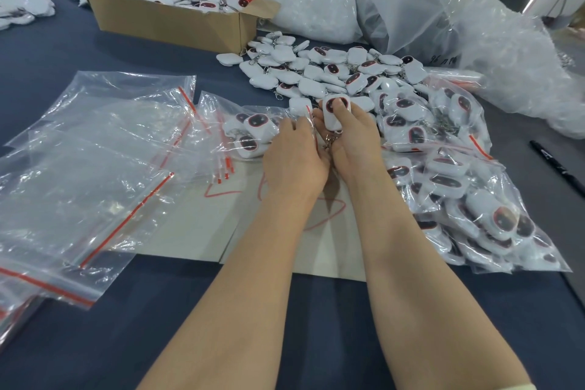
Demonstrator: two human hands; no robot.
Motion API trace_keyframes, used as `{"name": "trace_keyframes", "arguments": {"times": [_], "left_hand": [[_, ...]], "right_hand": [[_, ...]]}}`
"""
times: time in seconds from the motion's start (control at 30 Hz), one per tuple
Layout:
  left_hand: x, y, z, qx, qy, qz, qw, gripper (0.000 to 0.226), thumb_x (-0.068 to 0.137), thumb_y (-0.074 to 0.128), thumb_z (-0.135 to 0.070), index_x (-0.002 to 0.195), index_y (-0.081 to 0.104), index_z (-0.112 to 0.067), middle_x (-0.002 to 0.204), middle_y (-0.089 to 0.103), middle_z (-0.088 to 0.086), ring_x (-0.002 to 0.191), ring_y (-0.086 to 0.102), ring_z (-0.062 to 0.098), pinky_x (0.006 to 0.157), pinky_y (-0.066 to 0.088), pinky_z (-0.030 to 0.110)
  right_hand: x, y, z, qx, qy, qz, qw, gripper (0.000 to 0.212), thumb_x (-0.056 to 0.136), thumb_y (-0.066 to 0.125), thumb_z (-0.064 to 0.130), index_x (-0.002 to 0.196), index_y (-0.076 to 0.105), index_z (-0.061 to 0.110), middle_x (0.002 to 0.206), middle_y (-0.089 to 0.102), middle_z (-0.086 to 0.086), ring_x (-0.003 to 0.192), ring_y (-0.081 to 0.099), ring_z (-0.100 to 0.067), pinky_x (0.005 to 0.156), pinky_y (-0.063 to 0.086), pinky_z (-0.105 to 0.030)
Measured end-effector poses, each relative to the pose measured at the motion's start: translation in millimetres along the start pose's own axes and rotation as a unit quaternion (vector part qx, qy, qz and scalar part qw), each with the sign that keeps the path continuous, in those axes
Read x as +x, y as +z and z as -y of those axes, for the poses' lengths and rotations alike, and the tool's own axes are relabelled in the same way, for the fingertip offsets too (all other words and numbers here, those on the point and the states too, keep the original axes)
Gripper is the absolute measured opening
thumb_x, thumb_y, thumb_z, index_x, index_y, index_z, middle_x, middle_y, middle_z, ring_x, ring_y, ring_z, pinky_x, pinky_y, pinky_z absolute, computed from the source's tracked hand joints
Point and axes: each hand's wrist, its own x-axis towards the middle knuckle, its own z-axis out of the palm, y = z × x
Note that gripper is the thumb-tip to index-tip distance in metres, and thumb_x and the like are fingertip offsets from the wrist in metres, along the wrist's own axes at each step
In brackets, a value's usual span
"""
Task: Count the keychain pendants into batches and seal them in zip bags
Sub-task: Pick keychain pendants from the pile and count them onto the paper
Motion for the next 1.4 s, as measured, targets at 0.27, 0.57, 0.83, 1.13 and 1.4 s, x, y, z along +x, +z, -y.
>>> {"name": "trace_keyframes", "arguments": {"times": [0.27, 0.57, 0.83, 1.13, 1.4], "left_hand": [[0.4, 0.7, 0.9, 0.016, -0.013, 0.001, 1.0, 0.039, 0.088, 0.057, -0.029, 0.121, 0.046, -0.012, 0.124, 0.045, 0.011, 0.108, 0.053, 0.034, 0.068, 0.03, 0.034], [2.0, 1.6, 2.9, 0.009, -0.019, 0.005, 1.0, 0.028, 0.09, 0.052, -0.024, 0.115, 0.05, -0.012, 0.117, 0.052, 0.01, 0.107, 0.054, 0.032, 0.069, 0.03, 0.032], [3.8, 0.9, 3.1, -0.004, -0.027, 0.007, 1.0, 0.027, 0.091, 0.051, -0.026, 0.113, 0.052, -0.012, 0.116, 0.054, 0.01, 0.106, 0.055, 0.032, 0.07, 0.033, 0.033], [4.0, 0.7, 3.7, -0.005, -0.024, 0.008, 1.0, 0.027, 0.09, 0.052, -0.027, 0.113, 0.051, -0.012, 0.115, 0.054, 0.009, 0.104, 0.055, 0.031, 0.07, 0.033, 0.033], [3.7, 2.7, 4.3, -0.004, -0.022, 0.002, 1.0, 0.028, 0.09, 0.052, -0.027, 0.113, 0.052, -0.012, 0.116, 0.054, 0.009, 0.105, 0.055, 0.031, 0.069, 0.032, 0.033]], "right_hand": [[-0.1, 0.5, -0.9, -0.019, -0.011, 0.004, 1.0, 0.022, 0.102, 0.041, 0.009, 0.102, 0.058, -0.004, 0.083, 0.063, -0.013, 0.077, 0.064, -0.019, 0.077, 0.055, -0.027], [1.3, -1.3, -0.2, -0.059, -0.031, 0.045, 0.997, 0.016, 0.098, 0.043, -0.004, 0.107, 0.057, -0.005, 0.089, 0.063, -0.012, 0.079, 0.066, -0.015, 0.078, 0.056, -0.021], [3.2, -2.9, -2.2, -0.061, -0.037, 0.05, 0.996, 0.017, 0.099, 0.044, -0.002, 0.109, 0.058, -0.002, 0.093, 0.065, -0.013, 0.082, 0.067, -0.012, 0.072, 0.054, -0.017], [-1.0, 0.8, 1.1, -0.014, -0.006, 0.051, 0.999, 0.025, 0.096, 0.039, -0.011, 0.109, 0.055, 0.002, 0.105, 0.064, -0.013, 0.092, 0.064, -0.019, 0.088, 0.053, -0.027], [-2.1, -1.2, 2.1, -0.008, -0.007, 0.025, 1.0, 0.009, 0.095, 0.053, 0.0, 0.103, 0.057, -0.003, 0.085, 0.065, -0.011, 0.071, 0.064, -0.014, 0.07, 0.056, -0.021]]}}
